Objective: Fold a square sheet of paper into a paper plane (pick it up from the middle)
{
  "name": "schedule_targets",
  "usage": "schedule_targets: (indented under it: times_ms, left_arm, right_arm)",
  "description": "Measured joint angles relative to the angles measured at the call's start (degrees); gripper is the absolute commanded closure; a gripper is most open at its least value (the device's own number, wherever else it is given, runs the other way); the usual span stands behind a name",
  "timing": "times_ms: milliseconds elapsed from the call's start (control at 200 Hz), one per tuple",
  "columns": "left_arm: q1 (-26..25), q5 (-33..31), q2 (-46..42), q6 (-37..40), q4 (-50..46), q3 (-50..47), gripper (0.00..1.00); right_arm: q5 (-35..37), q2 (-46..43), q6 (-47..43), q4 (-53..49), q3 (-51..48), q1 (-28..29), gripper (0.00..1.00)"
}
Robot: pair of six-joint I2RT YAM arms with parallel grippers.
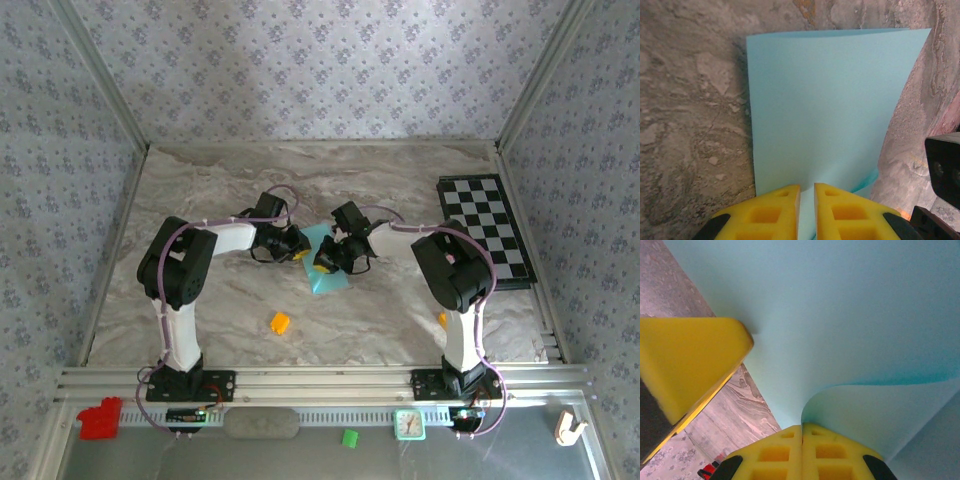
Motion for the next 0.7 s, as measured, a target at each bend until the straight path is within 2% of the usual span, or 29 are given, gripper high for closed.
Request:
schedule_targets:
  times_ms: [700]
  left_arm:
    - [0.00, -0.02, 0.00, 0.00, 0.00, 0.00, 0.83]
  right_arm:
    - [-0.15, 0.13, 0.50, 1.99, -0.76, 0.00, 1.00]
